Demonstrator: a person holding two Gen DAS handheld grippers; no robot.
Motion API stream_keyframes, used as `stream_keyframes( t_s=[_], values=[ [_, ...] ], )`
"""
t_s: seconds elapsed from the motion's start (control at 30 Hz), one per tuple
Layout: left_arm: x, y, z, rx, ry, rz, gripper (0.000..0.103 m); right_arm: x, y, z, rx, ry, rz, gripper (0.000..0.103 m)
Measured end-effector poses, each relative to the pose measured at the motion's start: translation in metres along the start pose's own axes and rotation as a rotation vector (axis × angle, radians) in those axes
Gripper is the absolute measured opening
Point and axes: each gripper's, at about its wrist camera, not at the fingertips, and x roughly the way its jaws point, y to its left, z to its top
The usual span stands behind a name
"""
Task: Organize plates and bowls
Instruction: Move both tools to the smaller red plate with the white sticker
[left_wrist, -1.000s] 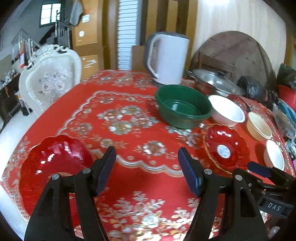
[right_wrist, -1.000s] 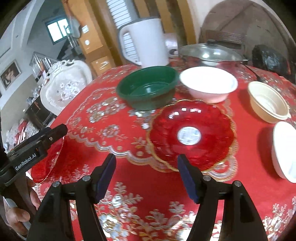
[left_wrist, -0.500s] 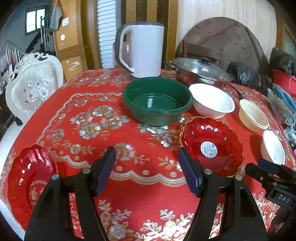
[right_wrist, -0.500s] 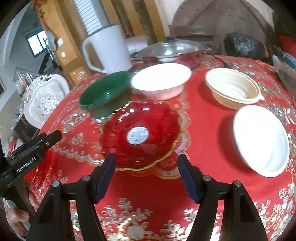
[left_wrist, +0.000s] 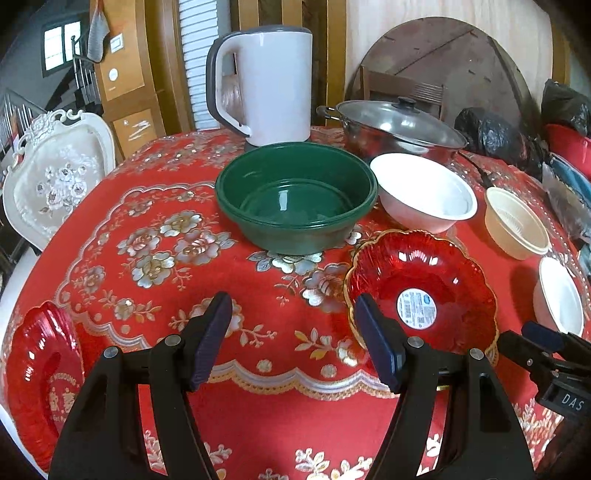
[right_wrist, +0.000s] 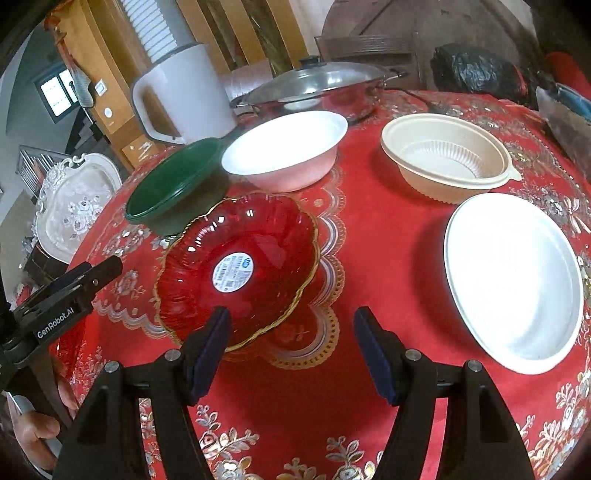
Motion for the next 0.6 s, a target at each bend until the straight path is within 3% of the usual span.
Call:
stream_keyframes(
  t_s=[0.6],
  values=[
    [0.044,-0.014,0.011,-0.021,0.094,0.008,0.07,0.035,-0.003,0.022,-0.038,0.059,-0.048,0.069]
  ],
)
